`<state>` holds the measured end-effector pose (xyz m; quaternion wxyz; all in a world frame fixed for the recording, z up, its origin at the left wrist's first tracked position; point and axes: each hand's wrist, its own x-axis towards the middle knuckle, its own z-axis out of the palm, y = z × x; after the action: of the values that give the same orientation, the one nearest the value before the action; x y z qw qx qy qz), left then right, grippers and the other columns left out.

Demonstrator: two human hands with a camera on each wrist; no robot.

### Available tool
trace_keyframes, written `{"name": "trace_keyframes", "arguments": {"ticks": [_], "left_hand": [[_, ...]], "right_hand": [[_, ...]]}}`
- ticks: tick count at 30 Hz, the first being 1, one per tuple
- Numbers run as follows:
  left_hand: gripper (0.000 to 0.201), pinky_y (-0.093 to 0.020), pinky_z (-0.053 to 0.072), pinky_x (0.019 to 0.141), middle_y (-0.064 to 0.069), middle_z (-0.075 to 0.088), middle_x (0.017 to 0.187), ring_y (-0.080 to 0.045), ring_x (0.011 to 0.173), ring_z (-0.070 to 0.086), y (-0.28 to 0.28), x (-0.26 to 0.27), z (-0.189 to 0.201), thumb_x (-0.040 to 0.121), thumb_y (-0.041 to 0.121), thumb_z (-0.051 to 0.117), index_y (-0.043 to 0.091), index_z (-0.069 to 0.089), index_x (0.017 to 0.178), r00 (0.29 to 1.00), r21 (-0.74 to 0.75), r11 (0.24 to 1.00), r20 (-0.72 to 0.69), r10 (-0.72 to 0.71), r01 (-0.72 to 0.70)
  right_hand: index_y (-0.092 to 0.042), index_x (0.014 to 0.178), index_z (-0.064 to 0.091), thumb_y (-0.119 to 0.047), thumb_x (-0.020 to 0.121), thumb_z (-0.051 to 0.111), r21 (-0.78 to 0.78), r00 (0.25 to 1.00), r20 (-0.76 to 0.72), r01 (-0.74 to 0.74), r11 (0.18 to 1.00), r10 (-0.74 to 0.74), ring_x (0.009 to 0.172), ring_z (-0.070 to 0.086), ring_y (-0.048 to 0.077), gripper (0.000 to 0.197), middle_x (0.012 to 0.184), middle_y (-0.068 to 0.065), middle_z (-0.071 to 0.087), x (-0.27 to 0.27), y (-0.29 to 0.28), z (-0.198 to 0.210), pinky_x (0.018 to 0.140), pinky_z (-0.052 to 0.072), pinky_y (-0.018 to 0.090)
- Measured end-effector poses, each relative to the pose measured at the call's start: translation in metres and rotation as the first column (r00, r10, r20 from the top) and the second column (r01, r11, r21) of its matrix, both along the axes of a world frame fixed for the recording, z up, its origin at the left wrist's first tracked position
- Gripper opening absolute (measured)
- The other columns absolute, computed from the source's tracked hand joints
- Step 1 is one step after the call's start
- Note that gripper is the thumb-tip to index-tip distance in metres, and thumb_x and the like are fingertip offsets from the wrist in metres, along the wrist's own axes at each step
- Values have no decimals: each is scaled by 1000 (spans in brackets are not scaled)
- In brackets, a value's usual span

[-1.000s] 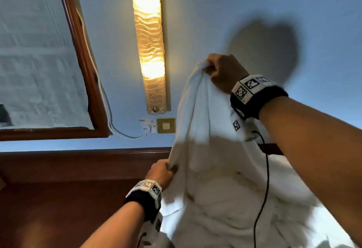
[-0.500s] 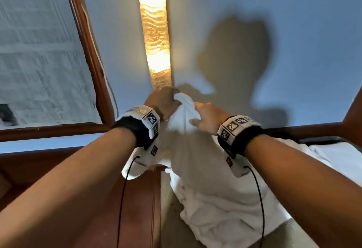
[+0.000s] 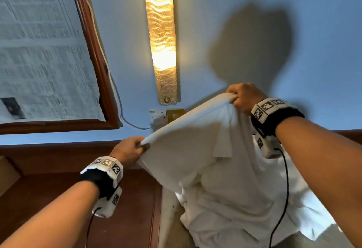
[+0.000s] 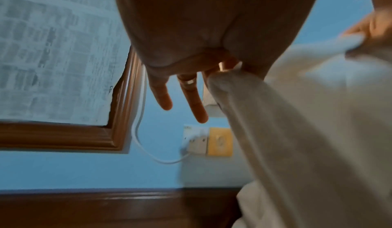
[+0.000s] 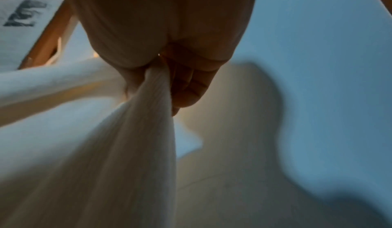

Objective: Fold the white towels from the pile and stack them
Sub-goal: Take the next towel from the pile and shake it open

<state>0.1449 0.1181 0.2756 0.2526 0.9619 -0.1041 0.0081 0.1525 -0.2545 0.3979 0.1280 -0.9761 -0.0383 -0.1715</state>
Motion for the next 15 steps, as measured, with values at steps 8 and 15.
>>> {"name": "trace_keyframes", "arguments": {"ticks": [8,15], "left_hand": [[43,-27,33,55,-6,48,62,-15,57,42,-64,26,101,97,35,63,-2,62,76,993,-307,948,101,-57,86],[27,-38,50,63,-14,57,81,-27,72,58,-109,36,138,95,30,60,3,65,93,993,-510,855,-4,-116,98]], "right_hand": [[-18,108,59,-21,82,62,-202,999,-39,30,979,-38,108,55,35,26,114,9,51,25,7,-26,84,47,40],[-20,65,48,-73,86,47,-30,947,-83,-314,949,310,63,49,14,56,68,-3,52,-35,108,-16,56,32,33]]}}
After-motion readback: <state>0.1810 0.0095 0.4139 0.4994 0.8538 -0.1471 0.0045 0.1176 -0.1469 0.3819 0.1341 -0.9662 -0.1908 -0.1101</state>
